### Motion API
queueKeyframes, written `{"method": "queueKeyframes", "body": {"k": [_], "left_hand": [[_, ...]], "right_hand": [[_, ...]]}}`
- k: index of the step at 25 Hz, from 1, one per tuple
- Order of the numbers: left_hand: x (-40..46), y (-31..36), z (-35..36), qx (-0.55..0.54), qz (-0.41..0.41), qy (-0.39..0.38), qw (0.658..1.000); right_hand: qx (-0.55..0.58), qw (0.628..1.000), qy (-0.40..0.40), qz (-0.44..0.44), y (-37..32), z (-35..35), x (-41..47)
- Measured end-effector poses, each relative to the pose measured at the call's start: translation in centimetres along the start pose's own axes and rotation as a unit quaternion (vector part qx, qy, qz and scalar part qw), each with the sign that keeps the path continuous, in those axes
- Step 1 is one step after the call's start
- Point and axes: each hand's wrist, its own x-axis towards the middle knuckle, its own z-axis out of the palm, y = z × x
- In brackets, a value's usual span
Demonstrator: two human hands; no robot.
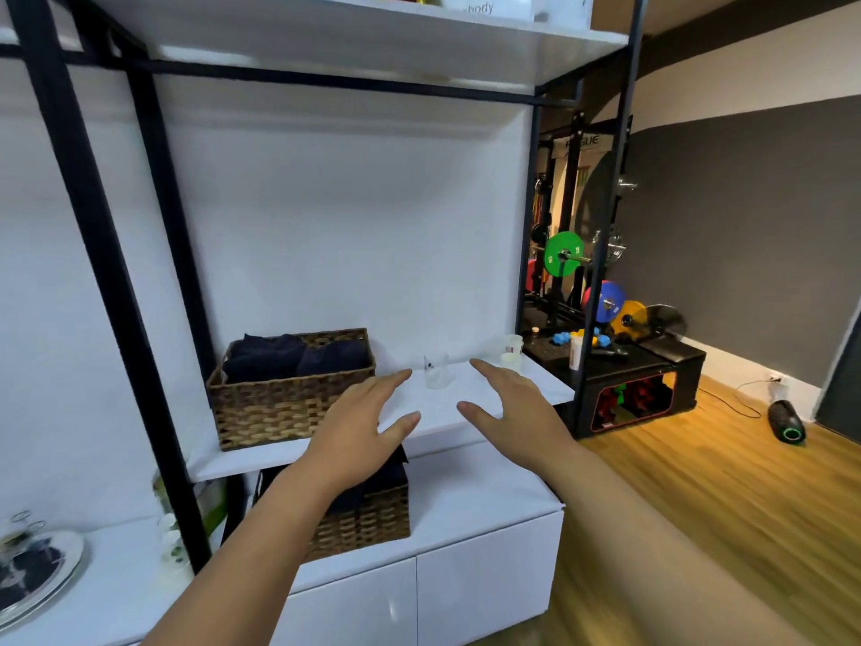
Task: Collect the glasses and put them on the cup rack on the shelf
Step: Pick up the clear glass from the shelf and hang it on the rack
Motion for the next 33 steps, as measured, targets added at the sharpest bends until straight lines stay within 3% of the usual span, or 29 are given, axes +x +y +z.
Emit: {"method": "queueKeyframes", "body": {"k": [13,23,33], "left_hand": [[18.1,-8.3,12.0,-0.044,-0.081,-0.011,0.996],[27.0,-15.5,20.7,-0.132,-0.168,-0.026,0.977],[33.8,-25.6,28.0,-0.219,-0.220,-0.067,0.948]], "right_hand": [[0.049,0.997,-0.064,0.014,15.0,6.6,20.7],[0.139,0.977,-0.107,0.118,23.1,15.4,29.5],[0.156,0.958,-0.086,0.223,27.9,26.4,39.6]]}}
